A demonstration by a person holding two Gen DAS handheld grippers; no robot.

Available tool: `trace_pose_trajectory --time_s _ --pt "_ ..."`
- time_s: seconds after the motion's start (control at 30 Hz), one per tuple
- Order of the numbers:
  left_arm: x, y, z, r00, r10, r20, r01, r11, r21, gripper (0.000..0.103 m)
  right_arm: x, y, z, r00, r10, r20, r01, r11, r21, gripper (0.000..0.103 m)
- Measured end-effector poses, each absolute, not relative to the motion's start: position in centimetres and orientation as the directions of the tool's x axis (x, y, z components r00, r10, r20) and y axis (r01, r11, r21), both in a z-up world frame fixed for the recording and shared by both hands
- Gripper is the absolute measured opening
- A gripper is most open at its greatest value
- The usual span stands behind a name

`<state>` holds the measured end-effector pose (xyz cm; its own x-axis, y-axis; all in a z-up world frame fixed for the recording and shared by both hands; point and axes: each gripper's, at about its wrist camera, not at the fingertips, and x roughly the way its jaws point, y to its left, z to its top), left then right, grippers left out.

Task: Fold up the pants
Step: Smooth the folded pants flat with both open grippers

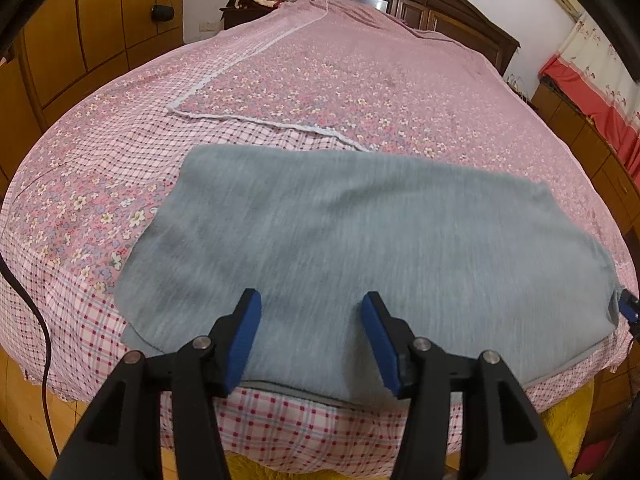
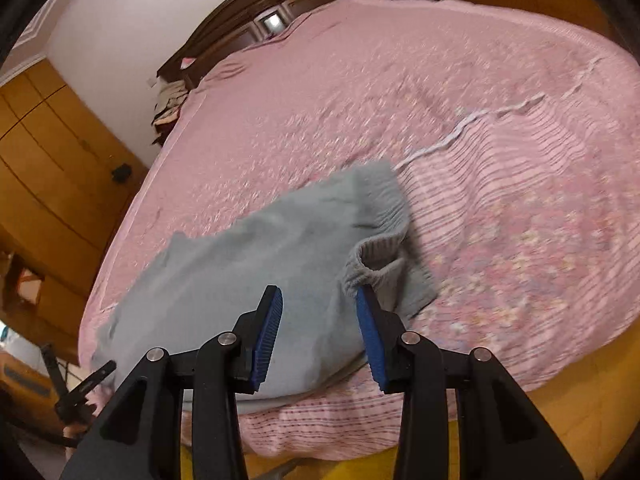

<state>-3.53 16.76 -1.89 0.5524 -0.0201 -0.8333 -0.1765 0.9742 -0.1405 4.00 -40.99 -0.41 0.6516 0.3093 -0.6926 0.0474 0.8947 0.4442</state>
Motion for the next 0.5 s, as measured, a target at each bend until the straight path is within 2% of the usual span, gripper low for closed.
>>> trace_pose_trajectory --time_s 0.13,0.3,0.5 --pt "-3.5 16.7 -2.0 0.551 -0.023 -0.834 -0.169 0.976 -0.138 0.056 3.1 -40.2 -2.3 0.618 0.277 -0.736 0.043 0.923 0.383 0.04" --pt "-3.5 16.7 -2.0 0.552 -0.019 -0.834 -0.169 0.976 -0.135 0.056 1.7 -40.4 -2.2 0.619 0.255 -0.743 0.017 0.941 0.338 0.04" --pt "-3.5 16.4 -2.1 0.554 -0.015 -0.832 -0.166 0.978 -0.128 0.056 0.3 -42.6 -0.9 0.647 0.134 -0.751 0.044 0.976 0.212 0.04"
